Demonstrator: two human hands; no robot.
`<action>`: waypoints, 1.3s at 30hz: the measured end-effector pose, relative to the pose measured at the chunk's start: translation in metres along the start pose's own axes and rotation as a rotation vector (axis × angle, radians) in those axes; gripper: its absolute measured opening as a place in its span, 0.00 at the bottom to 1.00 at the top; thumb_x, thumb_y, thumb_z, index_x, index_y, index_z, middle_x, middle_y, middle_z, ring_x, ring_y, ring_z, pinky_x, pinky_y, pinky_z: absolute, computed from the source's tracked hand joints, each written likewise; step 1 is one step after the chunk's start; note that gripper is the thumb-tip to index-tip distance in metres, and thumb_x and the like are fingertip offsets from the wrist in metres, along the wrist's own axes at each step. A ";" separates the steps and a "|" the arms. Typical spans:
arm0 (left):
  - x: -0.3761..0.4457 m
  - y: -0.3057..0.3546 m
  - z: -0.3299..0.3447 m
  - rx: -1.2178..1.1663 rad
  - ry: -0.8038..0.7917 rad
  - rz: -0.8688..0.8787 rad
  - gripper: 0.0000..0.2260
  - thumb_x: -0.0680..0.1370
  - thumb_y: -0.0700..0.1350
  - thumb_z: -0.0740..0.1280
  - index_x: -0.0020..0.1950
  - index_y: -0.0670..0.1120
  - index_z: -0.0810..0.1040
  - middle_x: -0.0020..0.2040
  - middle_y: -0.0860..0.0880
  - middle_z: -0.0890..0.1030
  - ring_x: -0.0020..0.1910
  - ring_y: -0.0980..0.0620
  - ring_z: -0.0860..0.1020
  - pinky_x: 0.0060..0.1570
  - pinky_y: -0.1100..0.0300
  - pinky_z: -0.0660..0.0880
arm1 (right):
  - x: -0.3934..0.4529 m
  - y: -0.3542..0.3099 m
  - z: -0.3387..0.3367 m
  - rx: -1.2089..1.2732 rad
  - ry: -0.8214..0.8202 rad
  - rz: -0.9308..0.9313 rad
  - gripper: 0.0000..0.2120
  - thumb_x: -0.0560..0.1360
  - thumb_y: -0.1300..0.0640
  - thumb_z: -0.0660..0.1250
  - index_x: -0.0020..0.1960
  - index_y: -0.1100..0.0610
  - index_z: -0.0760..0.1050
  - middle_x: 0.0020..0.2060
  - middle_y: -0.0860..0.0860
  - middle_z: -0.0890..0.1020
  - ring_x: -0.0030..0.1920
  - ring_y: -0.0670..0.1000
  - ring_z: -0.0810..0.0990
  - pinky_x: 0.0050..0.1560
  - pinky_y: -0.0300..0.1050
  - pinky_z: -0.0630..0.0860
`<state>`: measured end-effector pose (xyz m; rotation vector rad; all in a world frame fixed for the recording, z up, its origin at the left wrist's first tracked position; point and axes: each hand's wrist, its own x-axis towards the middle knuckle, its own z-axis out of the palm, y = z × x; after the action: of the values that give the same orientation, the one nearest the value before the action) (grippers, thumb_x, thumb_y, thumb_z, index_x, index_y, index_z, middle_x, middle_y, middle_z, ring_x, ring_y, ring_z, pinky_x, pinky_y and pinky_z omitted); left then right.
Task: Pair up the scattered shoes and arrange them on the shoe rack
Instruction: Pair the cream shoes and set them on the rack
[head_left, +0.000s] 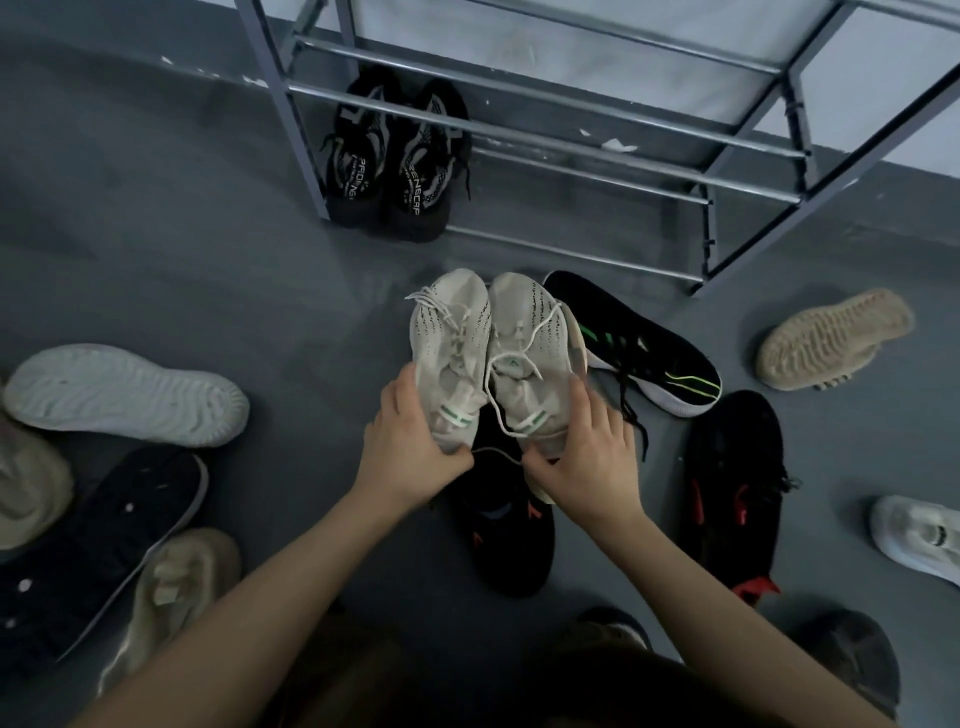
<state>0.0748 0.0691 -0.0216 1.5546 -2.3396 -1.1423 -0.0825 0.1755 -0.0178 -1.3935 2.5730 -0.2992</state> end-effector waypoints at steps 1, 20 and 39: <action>0.000 0.001 0.001 0.008 0.004 -0.012 0.48 0.63 0.53 0.75 0.73 0.44 0.50 0.68 0.43 0.62 0.64 0.41 0.67 0.63 0.45 0.67 | -0.001 -0.003 0.002 -0.010 0.007 0.029 0.41 0.67 0.37 0.59 0.72 0.58 0.57 0.68 0.57 0.69 0.60 0.61 0.72 0.59 0.56 0.67; 0.012 0.035 -0.039 -0.029 0.345 0.123 0.27 0.67 0.57 0.73 0.62 0.47 0.75 0.64 0.47 0.71 0.55 0.47 0.76 0.50 0.53 0.73 | 0.029 -0.012 -0.045 0.455 0.228 0.111 0.23 0.67 0.45 0.69 0.60 0.50 0.70 0.52 0.51 0.77 0.53 0.52 0.71 0.46 0.45 0.68; 0.231 0.056 -0.014 0.262 0.286 0.433 0.32 0.67 0.54 0.74 0.65 0.39 0.72 0.60 0.35 0.74 0.45 0.37 0.79 0.40 0.50 0.77 | 0.225 0.005 0.003 0.395 0.371 0.216 0.31 0.69 0.45 0.70 0.67 0.55 0.63 0.61 0.56 0.74 0.59 0.60 0.69 0.48 0.54 0.72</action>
<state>-0.0692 -0.1186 -0.0452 1.0938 -2.5167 -0.5009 -0.2061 -0.0112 -0.0402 -0.9829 2.7053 -1.0486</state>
